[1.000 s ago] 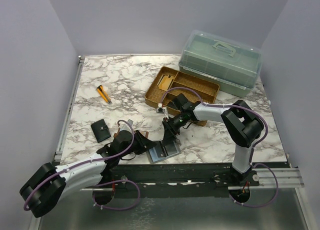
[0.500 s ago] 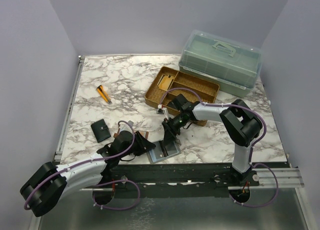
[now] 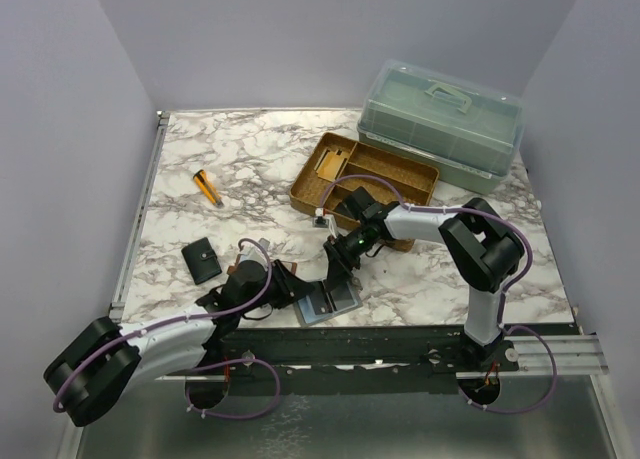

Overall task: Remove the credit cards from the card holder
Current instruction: Remove the credit card from the card holder.

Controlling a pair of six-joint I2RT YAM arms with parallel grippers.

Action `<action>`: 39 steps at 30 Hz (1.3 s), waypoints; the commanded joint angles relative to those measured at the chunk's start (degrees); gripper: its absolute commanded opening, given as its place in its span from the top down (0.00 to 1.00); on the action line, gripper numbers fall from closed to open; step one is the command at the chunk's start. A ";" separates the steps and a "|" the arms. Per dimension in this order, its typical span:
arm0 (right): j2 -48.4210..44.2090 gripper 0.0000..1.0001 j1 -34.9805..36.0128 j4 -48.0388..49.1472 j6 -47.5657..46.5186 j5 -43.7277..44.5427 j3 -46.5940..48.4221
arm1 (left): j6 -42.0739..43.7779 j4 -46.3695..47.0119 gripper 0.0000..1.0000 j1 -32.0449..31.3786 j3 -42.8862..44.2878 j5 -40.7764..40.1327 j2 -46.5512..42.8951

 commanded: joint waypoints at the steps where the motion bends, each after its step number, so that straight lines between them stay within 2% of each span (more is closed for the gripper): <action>1: 1.59 0.45 0.31 -1.35 -1.03 1.19 1.39 | -0.17 1.04 0.71 0.19 0.27 0.39 5.13; 4: 1.69 0.45 0.34 -1.53 -1.03 0.97 1.61 | 1.38 1.03 0.73 0.12 2.23 1.05 9.41; 5: 1.59 0.45 0.29 -1.55 -1.11 1.07 1.57 | 1.96 1.15 0.78 0.17 2.92 1.27 10.61; 7: 1.33 0.45 0.35 -1.61 -1.23 0.91 1.57 | 3.49 1.12 0.96 0.15 4.11 1.75 11.94; 8: 1.11 0.45 0.36 -1.82 -1.45 0.80 1.62 | 4.42 1.12 1.00 0.17 4.54 1.91 12.02; 14: -2.89 0.44 -0.02 -7.24 -7.69 -0.16 4.24 | 12.61 1.25 1.00 0.12 3.63 3.35 5.31; 22: -6.41 0.43 -3.80 -14.19 -15.65 -7.34 5.85 | 20.50 5.26 1.00 0.15 0.46 3.82 -7.60; 29: -6.13 0.45 -4.37 -11.86 -12.93 -7.66 5.19 | 17.37 12.95 1.00 0.15 -1.60 3.23 -11.01; 39: -5.96 0.48 -4.94 -10.15 -10.27 -15.77 5.17 | 13.43 22.09 1.00 0.15 -2.63 3.62 -10.46</action>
